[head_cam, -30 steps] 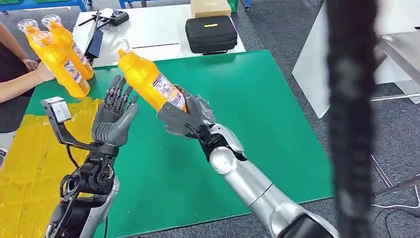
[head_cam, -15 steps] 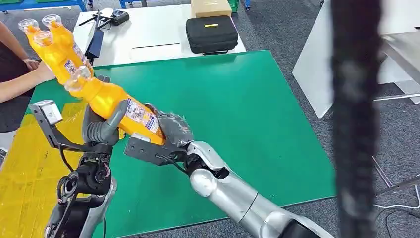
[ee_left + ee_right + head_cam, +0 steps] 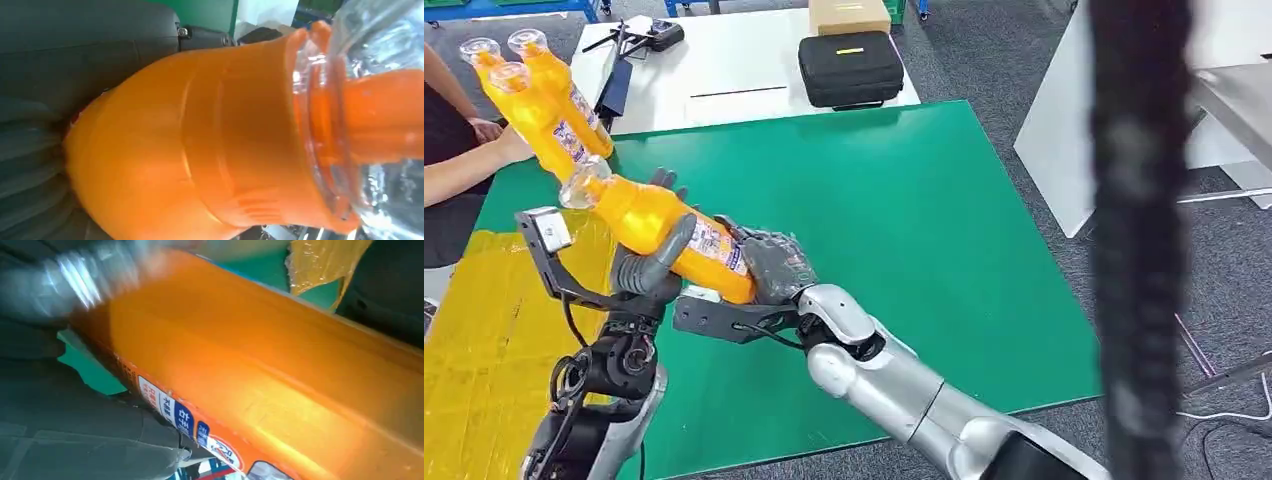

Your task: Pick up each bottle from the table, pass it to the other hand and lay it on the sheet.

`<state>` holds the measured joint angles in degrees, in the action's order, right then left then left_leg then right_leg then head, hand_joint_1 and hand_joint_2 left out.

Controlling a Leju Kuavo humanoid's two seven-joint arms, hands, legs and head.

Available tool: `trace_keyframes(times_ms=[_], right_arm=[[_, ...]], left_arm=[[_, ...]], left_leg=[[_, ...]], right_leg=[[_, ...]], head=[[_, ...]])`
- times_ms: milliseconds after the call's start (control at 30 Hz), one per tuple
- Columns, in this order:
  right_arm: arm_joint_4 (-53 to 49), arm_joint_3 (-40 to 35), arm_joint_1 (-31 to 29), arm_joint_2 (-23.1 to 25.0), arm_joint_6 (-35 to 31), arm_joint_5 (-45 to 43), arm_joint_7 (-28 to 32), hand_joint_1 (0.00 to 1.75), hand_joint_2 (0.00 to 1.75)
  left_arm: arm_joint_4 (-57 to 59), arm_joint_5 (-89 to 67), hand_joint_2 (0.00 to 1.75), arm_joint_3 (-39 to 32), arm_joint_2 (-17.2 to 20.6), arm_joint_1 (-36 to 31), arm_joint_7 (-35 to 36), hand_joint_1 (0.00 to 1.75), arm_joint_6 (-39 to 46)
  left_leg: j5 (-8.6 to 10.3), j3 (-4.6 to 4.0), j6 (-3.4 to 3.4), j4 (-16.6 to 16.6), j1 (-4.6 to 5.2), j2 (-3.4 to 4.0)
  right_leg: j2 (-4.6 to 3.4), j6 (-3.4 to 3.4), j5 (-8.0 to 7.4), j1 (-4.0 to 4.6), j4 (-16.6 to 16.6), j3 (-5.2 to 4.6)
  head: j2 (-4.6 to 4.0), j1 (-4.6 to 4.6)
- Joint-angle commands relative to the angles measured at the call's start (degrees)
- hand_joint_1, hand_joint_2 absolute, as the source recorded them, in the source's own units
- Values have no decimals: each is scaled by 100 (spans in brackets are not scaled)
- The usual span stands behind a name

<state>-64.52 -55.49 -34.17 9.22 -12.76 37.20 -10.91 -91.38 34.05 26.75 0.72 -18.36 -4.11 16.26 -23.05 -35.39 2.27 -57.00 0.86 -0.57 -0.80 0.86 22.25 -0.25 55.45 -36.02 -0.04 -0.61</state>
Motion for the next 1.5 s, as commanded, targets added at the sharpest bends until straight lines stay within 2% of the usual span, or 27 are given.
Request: trace_keyframes(times_ms=[33,367,433,533,567,600,633,767,933,1033,1133,1167,1200,1300,1367,1433,1467,1500], right_arm=[[361,-898,-102,62,50,-4,56,175,175],[469,-907,-145,46,90,-109,17,175,175],[469,-907,-145,46,90,-109,17,175,175],[490,-899,-150,41,91,-107,-3,175,175],[495,-918,-165,31,68,-52,-19,0,175],[504,-889,-161,9,82,-60,-24,0,175],[511,-780,-129,-28,56,-125,-34,0,0],[482,-508,-58,-212,-19,-113,-17,0,0],[482,-508,-58,-212,-19,-113,-17,0,0],[462,-477,-30,-192,-29,-85,-18,0,0],[445,-249,119,-375,-165,66,68,0,0],[417,-152,197,-439,-216,81,143,0,0],[319,-27,303,-536,-228,113,213,0,0],[-33,181,520,-712,-150,203,343,0,0],[-192,236,576,-756,-66,247,379,0,0],[-283,227,598,-779,14,277,412,0,0],[-334,224,613,-784,56,284,430,0,0],[-409,233,644,-794,69,274,479,0,0]], left_arm=[[338,164,175,681,-195,-578,81,175,-147],[215,203,175,522,-172,-527,-44,175,-57],[215,203,175,522,-172,-527,-44,175,-57],[201,203,175,497,-172,-518,-66,175,-42],[191,200,175,477,-176,-515,-88,175,-28],[159,181,175,436,-161,-511,-130,175,-5],[111,130,175,360,-129,-498,-202,175,49],[-98,-201,175,21,64,-434,-386,175,207],[-98,-201,175,21,64,-434,-386,175,207],[-91,-318,175,27,42,-427,-424,175,239],[-35,-1203,175,-214,300,-500,-623,175,451],[25,-1731,175,-297,418,-536,-686,175,603],[112,-2282,175,-463,495,-562,-749,175,658],[337,-3331,175,-867,558,-594,-733,175,724],[678,-4443,175,-982,726,-696,-756,175,1055],[1103,-5542,175,-1021,919,-820,-671,175,1482],[1538,-6637,175,-1026,1090,-942,-332,175,1708],[1928,-6961,175,-1182,1101,-1046,-258,175,1540]], left_leg=[[-9,18,-14,-2,-8,-18],[-20,35,-22,-9,-13,-20],[-6,13,-12,0,-6,-14],[-19,34,-21,-7,-14,-21],[-8,17,-13,-2,-8,-16],[-15,27,-19,-5,-11,-20],[-10,19,-15,-2,-9,-16],[-15,25,-19,-7,-11,-16],[-4,10,-12,-1,-7,-13],[-16,30,-21,-6,-12,-15],[-9,23,-17,-1,-11,-17],[-30,56,-33,-11,-18,-20],[-6,19,-14,2,-10,-15],[-4,15,-13,3,-7,-15],[-11,28,-18,0,-10,-9],[-5,17,-14,2,-4,-10],[-11,27,-19,-1,-7,-7],[-7,24,-16,2,-5,-2]], right_leg=[[25,-1,14,8,-1,26],[32,-1,25,13,3,45],[21,-1,10,6,-2,20],[33,-2,24,14,0,45],[23,-1,12,8,-2,25],[30,-1,20,11,0,37],[24,-1,14,9,-2,27],[26,-2,19,11,2,34],[18,-1,7,7,-3,17],[26,-3,19,12,1,39],[25,-2,14,11,-4,33],[36,-4,34,18,4,68],[22,-2,9,9,-6,28],[19,-2,8,7,-4,23],[18,-3,14,10,-3,35],[15,-2,9,3,1,21],[15,-3,14,7,2,32],[9,-3,9,4,1,26]], head=[[0,0],[0,0],[0,-2],[0,0],[0,0],[0,0],[0,0],[0,-2],[0,-2],[0,-2],[0,-2],[0,0],[0,-2],[0,-2],[0,-2],[0,0],[0,0],[0,0]])
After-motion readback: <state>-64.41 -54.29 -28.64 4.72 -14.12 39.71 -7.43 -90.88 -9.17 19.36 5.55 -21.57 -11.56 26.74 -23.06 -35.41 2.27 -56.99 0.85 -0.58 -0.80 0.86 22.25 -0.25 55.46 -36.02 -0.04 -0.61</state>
